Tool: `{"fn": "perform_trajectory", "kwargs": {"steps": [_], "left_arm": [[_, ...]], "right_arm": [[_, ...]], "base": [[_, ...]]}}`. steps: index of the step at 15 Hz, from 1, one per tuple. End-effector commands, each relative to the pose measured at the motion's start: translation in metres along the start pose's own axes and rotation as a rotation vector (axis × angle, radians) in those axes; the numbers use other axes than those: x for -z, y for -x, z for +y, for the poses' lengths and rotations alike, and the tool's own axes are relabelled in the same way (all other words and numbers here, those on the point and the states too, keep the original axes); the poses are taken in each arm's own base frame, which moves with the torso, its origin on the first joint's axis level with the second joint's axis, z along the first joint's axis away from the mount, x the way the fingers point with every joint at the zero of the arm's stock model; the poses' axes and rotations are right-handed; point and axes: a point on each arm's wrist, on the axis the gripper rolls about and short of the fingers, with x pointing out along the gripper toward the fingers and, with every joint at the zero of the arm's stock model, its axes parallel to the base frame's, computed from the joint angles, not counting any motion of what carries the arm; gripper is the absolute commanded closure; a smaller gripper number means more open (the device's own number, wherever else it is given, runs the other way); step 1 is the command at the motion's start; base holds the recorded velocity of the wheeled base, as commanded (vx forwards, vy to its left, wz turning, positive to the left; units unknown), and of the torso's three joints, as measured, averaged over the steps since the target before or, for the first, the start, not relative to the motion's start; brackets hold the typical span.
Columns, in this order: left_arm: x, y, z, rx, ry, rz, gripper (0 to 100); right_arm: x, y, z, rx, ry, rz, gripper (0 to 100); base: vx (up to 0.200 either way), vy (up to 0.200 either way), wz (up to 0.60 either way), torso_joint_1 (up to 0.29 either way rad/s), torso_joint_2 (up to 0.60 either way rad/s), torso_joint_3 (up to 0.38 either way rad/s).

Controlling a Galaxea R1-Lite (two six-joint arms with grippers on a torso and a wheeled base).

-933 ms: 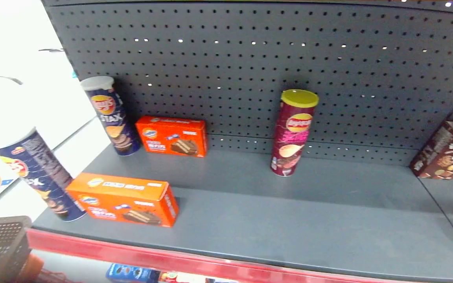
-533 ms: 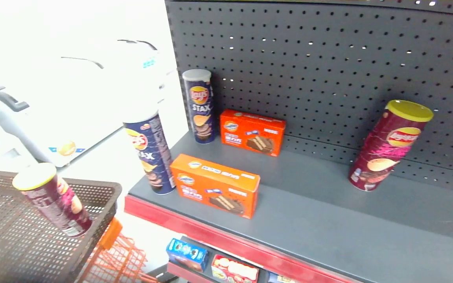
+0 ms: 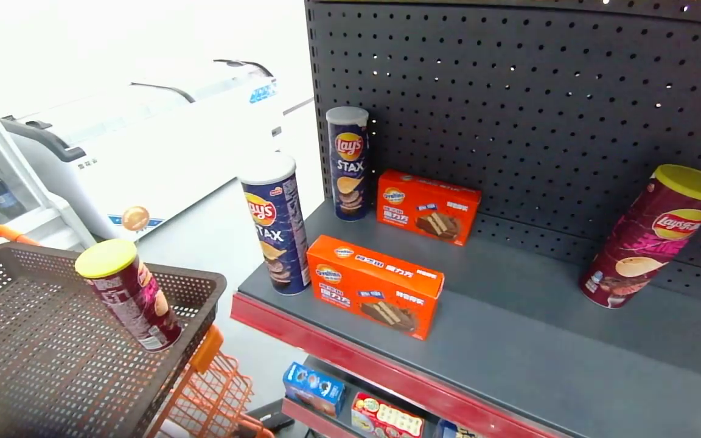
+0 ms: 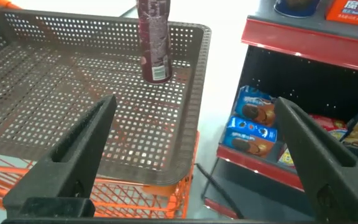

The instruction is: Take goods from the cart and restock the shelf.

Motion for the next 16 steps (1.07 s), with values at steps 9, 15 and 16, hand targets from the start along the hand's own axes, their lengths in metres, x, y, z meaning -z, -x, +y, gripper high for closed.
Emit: {"fn": "perform_trajectory", "kwargs": {"steps": [9,15,16], "left_arm": [[-0.091,-0.049,0.002,-0.13,-0.057,0.242,0],[-0.081,-0.117,0.001,-0.058,0.035,0.404,0],[-0.079,-0.128,0.008,-0.121,0.031,0.413,0]], "right_arm": [[0.0,0.0,0.0,-0.001,0.0,0.001,0],[0.0,0.0,0.0,-0.001,0.0,0.001,0],[0.0,0.0,0.0,-0.001,0.0,-0.001,0]], "base": [[0.0,0.0,0.0,0.0,0.0,0.0],[0.0,0.0,0.0,0.0,0.0,0.0],[0.0,0.0,0.0,0.0,0.0,0.0]]}}
